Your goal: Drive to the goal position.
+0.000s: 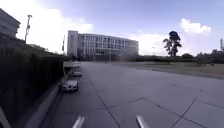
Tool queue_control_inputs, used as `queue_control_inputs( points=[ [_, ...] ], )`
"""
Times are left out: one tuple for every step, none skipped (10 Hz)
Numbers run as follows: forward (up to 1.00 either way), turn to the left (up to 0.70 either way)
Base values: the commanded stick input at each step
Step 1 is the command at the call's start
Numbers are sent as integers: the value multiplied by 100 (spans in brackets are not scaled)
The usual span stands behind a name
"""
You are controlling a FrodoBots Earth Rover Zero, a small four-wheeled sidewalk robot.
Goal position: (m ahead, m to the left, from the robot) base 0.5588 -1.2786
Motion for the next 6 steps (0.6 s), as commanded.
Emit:
queue_control_inputs(
  points=[
    [0,0],
    [0,0],
    [0,0],
    [0,0],
    [0,0],
    [0,0]
  ],
)
